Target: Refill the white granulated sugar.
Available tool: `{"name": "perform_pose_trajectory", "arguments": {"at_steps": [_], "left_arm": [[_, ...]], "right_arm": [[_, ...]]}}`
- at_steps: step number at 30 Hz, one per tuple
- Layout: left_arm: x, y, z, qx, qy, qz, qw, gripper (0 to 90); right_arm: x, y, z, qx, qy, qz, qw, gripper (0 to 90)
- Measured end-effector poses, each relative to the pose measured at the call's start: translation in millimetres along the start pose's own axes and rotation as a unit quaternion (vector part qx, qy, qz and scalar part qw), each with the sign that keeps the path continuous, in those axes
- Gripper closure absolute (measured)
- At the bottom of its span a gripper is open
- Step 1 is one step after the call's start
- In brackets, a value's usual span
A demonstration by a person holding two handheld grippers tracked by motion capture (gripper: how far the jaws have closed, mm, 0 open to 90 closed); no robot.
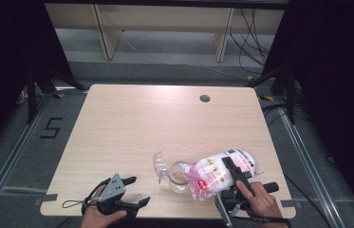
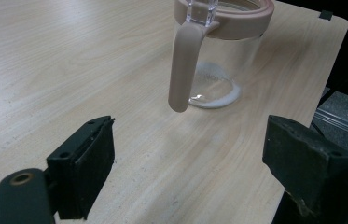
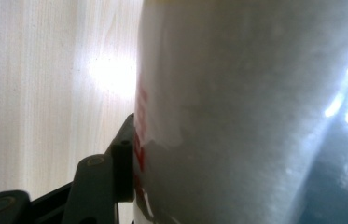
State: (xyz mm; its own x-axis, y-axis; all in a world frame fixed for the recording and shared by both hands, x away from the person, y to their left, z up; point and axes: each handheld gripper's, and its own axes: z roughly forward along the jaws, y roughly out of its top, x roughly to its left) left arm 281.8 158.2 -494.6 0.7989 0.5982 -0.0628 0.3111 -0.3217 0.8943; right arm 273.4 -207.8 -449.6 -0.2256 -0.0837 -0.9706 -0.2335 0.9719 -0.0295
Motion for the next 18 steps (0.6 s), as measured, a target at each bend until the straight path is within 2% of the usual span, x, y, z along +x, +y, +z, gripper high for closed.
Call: {"name": "perform_pose_trajectory", "arguments": {"at_steps": [1, 2, 4, 5, 6, 7, 8, 9, 11, 14, 15, 18], "left_arm": [[-0.5, -0.1, -0.1, 0.000, 0.002, -0.003, 1.0000, 16.3], [-2.5, -0.6, 0.2, 0.000, 0.005, -0.015, 0.9999, 16.3], [-2.7, -0.6, 0.3, 0.001, 0.005, -0.015, 0.9999, 16.3], [-2.7, -0.6, 0.3, 0.001, 0.005, -0.014, 0.9999, 16.3], [-2.7, -0.6, 0.3, 0.001, 0.005, -0.014, 0.9999, 16.3], [-2.7, -0.7, 0.3, 0.001, 0.005, -0.015, 0.9999, 16.3], [-2.6, -0.7, 0.2, 0.001, 0.005, -0.014, 0.9999, 16.3], [-2.6, -0.7, 0.1, 0.001, 0.005, -0.015, 0.9999, 16.3], [-2.6, -0.8, 0.1, 0.001, 0.005, -0.014, 0.9999, 16.3], [-2.6, -0.6, 0.6, 0.000, 0.002, -0.010, 0.9999, 16.3], [-0.3, -0.3, 0.0, 0.006, 0.002, 0.005, 1.0000, 16.3], [-1.1, -0.8, 1.1, -0.001, 0.000, -0.003, 1.0000, 16.3]], "right_arm": [[-0.1, 0.1, 0.0, 0.002, 0.003, -0.007, 1.0000, 47.5], [1.9, 0.1, 0.3, 0.001, -0.004, 0.000, 1.0000, 47.6], [0.1, 0.0, 0.6, -0.001, -0.001, -0.027, 0.9996, 47.6], [-0.9, 0.7, 1.0, -0.005, -0.007, -0.044, 0.9990, 47.6], [0.5, 1.2, 0.3, 0.003, -0.001, -0.044, 0.9990, 47.6], [1.1, 1.2, 0.5, -0.001, -0.004, -0.043, 0.9991, 47.7], [-0.1, 1.8, 0.7, -0.004, -0.005, -0.057, 0.9984, 47.7], [0.1, 1.8, 1.4, -0.009, -0.009, -0.059, 0.9982, 47.7], [-0.9, 3.6, 0.0, 0.000, -0.010, -0.077, 0.9970, 47.8], [-1.0, 3.7, 0.2, -0.003, -0.015, -0.074, 0.9971, 47.8], [-1.1, 3.5, 0.5, -0.005, -0.014, -0.073, 0.9972, 47.9], [0.3, 3.2, 1.0, -0.006, -0.023, -0.078, 0.9967, 47.9]]}}
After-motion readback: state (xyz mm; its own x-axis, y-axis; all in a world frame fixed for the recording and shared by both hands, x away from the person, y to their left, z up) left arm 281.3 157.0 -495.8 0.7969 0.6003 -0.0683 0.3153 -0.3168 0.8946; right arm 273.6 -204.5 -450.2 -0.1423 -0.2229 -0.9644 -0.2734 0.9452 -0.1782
